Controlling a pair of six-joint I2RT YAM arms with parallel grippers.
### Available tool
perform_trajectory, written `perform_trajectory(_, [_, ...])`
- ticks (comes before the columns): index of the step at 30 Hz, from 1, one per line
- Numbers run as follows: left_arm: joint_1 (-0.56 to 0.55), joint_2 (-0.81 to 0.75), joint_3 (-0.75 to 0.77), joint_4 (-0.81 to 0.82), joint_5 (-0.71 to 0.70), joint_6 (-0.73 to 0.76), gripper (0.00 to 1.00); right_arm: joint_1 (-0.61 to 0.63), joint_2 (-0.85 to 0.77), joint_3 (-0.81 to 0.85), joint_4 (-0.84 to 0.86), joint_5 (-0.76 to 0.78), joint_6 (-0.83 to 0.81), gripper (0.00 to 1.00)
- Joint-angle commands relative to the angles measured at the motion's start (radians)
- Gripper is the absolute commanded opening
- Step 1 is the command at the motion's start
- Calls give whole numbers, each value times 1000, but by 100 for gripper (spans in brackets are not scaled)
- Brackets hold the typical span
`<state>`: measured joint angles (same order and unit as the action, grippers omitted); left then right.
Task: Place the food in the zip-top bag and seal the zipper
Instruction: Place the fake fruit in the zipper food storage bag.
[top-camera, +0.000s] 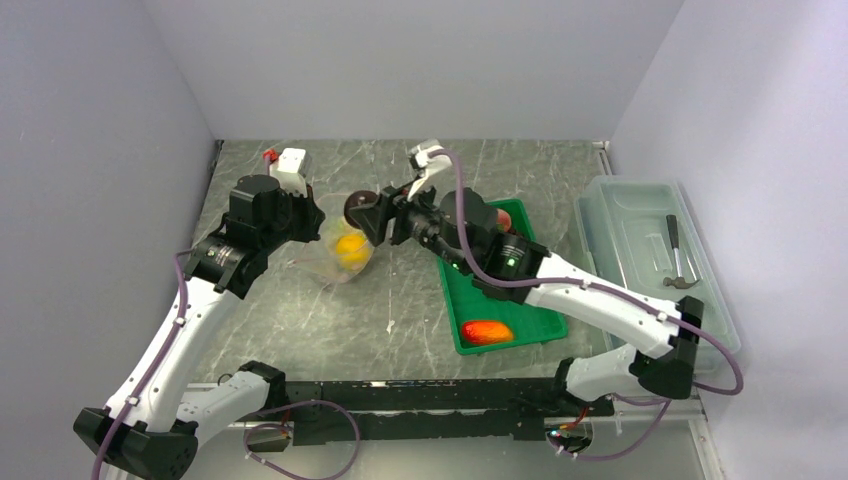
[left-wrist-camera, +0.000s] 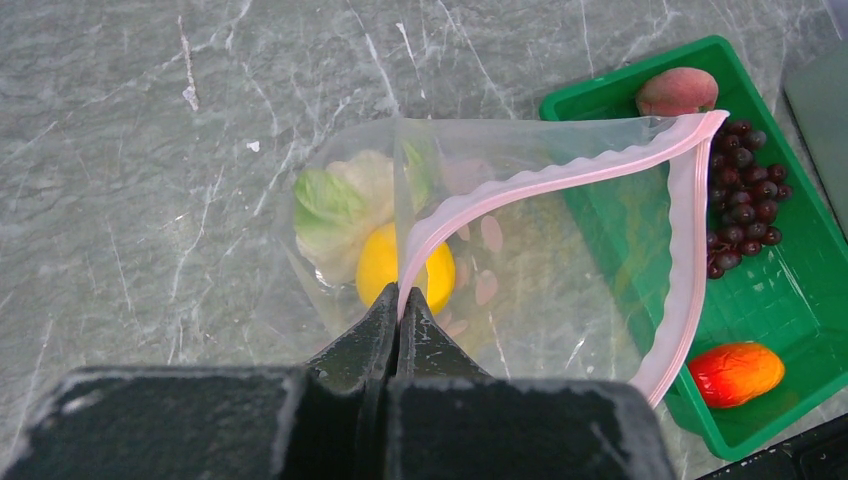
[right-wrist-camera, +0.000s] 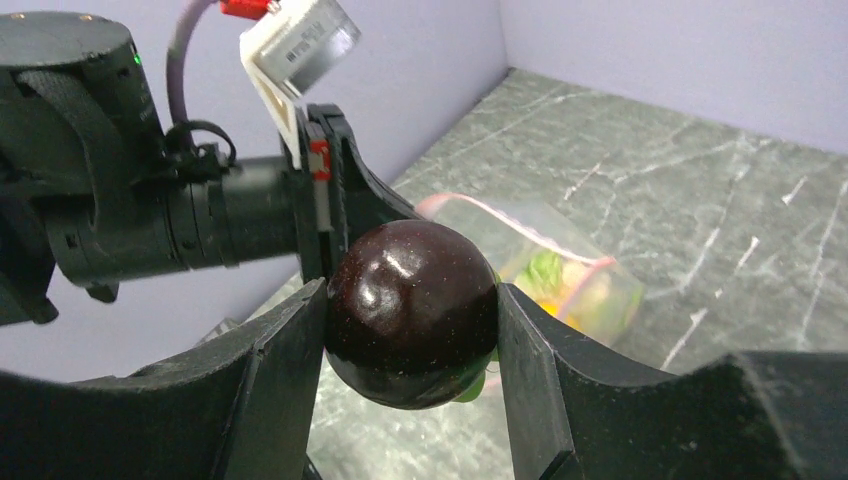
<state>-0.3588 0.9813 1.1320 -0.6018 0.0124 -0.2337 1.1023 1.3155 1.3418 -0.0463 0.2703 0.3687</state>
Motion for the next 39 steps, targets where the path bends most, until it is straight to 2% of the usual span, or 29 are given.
perform_trajectory(1, [-2,-14,-3,40,23,-12,0,15,78,99,70,-5,-64,21])
perform_trajectory(11, [-1,-18,-1,40,26,-10,0,21,231,193,21,69,-95,23])
perform_trajectory(22, [-2,-18,0,38,26,-10,0,19,389,274,-89,245,-132,24])
perform_trajectory(28, [-2,-17,-1,39,27,-9,0,18,464,332,-158,376,-147,30])
perform_trajectory(33, [-2,-15,0,40,32,-9,0,10,502,350,-162,424,-152,35])
perform_trajectory(39, [-2,-13,0,39,35,-9,0,-8,505,346,-152,451,-129,46])
